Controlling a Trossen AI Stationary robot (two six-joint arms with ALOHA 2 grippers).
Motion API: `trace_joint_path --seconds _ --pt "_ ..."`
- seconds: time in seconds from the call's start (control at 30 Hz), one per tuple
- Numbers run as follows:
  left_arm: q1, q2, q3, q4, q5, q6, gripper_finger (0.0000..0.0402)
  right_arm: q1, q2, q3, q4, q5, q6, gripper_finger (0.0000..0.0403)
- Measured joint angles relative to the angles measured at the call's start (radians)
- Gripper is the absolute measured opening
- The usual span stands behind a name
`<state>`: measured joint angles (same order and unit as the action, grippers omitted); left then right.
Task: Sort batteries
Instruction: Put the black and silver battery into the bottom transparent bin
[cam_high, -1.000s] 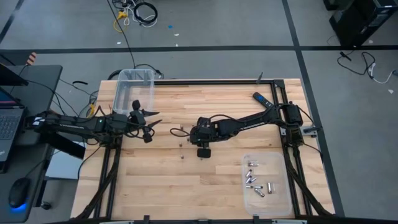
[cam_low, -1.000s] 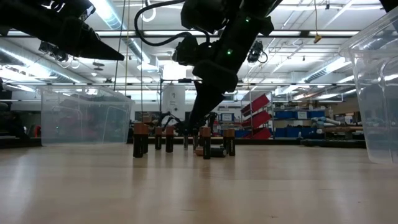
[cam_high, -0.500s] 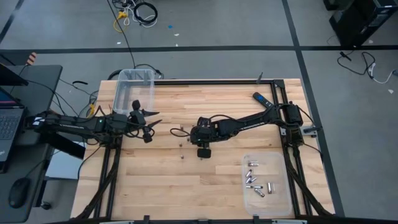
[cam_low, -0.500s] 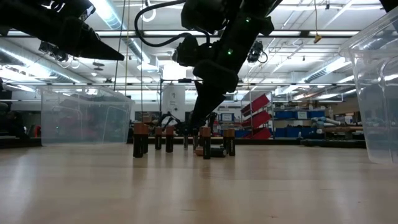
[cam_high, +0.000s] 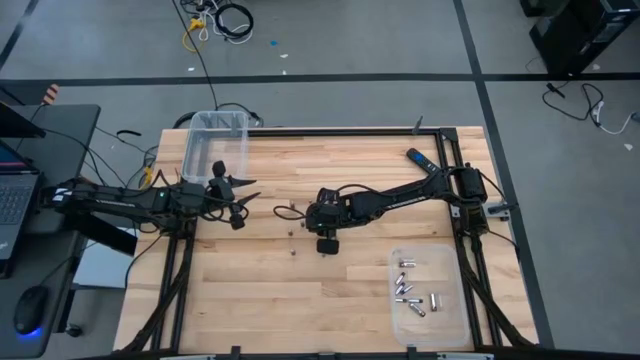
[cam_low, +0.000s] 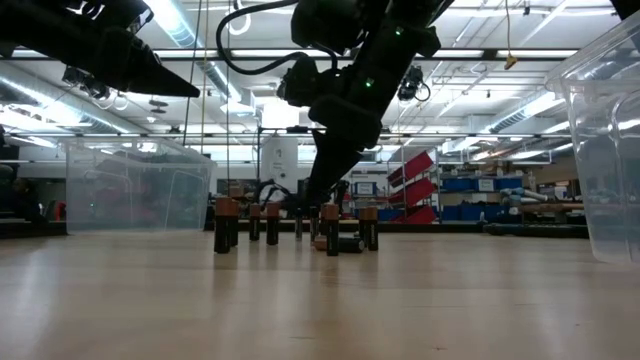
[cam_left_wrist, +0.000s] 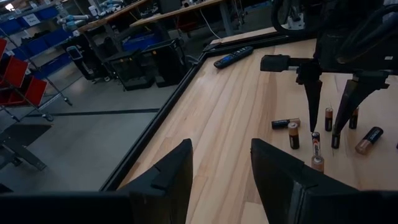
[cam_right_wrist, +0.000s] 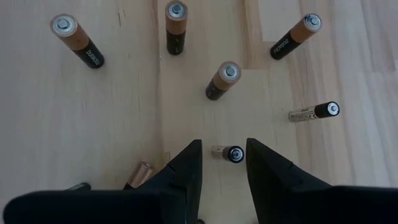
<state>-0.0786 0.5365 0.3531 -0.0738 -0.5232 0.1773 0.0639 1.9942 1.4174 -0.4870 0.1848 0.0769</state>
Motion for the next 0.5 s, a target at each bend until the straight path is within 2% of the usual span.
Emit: trace_joint_path --seconds 0.5 --pt "0.0 0.0 0.0 0.0 0.0 0.0 0.0161 -0.001 0.0 0.0 0.005 0.002 0.085 0.0109"
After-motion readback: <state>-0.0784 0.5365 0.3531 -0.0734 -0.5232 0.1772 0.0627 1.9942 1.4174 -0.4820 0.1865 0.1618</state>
